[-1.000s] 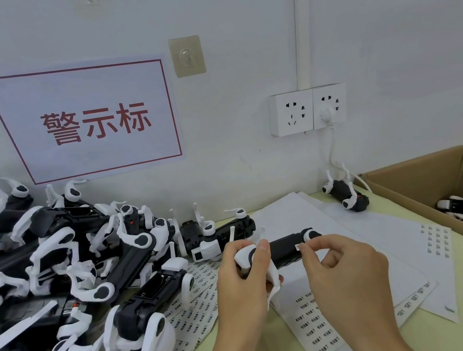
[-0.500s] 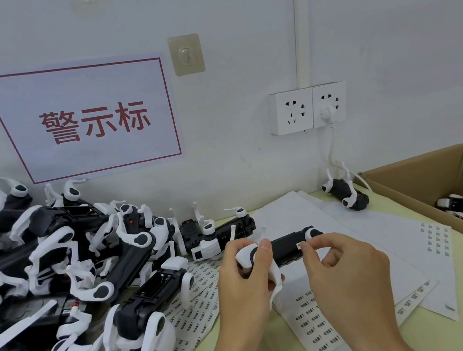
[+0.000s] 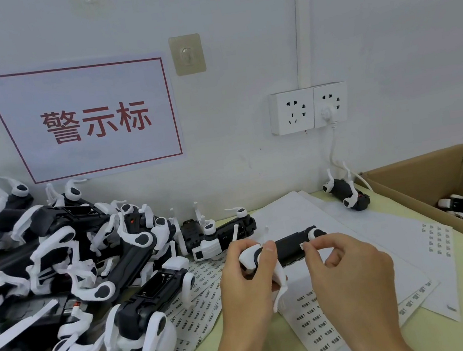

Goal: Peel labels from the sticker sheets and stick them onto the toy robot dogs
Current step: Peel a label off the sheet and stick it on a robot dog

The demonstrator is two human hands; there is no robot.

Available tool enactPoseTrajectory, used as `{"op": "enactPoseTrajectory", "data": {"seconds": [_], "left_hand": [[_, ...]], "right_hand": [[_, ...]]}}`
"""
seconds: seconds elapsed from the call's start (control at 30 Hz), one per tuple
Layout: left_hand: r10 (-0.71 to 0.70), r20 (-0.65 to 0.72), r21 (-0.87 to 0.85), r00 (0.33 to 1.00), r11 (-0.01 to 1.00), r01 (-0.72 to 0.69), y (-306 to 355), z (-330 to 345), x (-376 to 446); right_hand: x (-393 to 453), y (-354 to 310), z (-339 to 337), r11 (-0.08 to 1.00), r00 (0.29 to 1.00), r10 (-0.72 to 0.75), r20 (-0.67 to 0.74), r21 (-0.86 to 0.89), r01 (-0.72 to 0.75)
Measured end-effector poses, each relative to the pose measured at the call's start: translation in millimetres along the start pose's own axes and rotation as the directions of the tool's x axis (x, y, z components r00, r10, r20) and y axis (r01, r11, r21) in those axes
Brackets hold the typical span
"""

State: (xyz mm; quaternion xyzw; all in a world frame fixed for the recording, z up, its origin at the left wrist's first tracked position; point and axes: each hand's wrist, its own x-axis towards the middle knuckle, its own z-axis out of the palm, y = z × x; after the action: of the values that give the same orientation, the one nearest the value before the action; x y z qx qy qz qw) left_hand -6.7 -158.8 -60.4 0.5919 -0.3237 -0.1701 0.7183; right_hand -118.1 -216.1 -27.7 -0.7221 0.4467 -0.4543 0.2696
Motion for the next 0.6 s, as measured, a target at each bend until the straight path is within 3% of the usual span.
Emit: {"op": "enactPoseTrajectory", "data": {"seconds": [0.6], "left_hand": [[0.027,0.003,0.006,1.000,1.000,-0.027,2.3,0.9,-3.0]], "right_hand": [[1.6,-3.5,-4.8,0.999,0.999,0.049,-0.011,-0.010,-0.049]]}}
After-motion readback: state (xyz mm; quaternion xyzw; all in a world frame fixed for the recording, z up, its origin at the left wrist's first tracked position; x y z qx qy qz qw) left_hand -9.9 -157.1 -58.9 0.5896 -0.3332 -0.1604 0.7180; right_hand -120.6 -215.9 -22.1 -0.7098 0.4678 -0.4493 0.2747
